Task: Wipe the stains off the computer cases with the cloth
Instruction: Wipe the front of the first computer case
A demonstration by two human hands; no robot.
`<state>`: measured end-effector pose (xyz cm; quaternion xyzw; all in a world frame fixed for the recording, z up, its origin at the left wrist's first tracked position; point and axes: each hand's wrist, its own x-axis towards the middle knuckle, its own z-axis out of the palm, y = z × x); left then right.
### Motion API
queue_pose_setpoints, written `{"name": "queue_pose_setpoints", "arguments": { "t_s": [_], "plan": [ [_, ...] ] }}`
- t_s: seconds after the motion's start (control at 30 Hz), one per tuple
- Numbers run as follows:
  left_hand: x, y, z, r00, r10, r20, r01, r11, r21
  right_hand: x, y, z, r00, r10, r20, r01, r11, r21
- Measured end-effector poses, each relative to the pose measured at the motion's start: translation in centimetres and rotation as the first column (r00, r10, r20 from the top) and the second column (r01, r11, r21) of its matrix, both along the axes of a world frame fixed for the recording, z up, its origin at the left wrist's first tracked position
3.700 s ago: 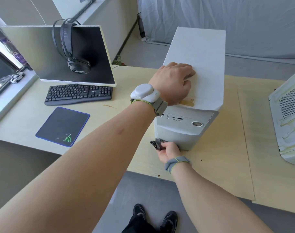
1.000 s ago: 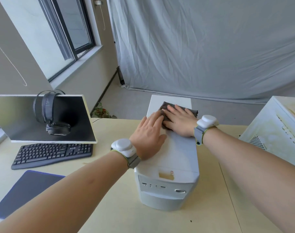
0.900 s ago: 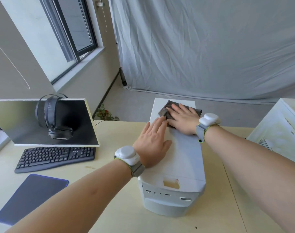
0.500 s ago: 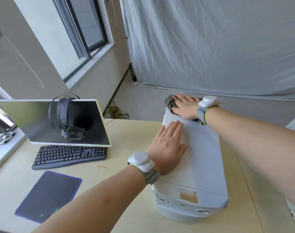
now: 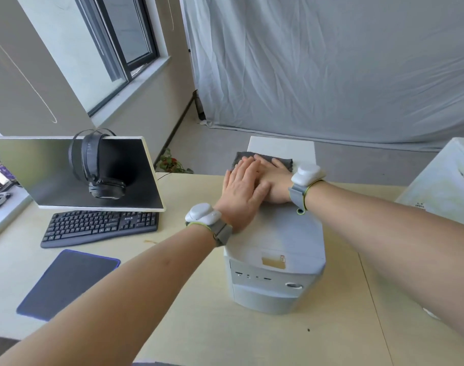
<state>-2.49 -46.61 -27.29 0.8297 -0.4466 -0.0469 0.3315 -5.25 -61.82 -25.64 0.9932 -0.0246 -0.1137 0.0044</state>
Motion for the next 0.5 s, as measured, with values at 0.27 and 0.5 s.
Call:
{"name": "queue_pose_setpoints", "arguments": {
  "t_s": [0.27, 0.5],
  "plan": [
    [-0.9, 1.5, 5.7, 0.983, -0.006, -0.185, 0.04, 0.982, 0.182, -4.6, 5.3, 0.4, 0.998, -0.05, 0.04, 0.049, 0.999, 0.016],
    [-3.4, 2.8, 3.7, 0.99, 0.05, -0.132, -0.027, 0.985, 0.168, -11.0, 8.4, -0.2, 0.983, 0.137, 0.125, -0.144, 0.988, 0.051]
  ]
}}
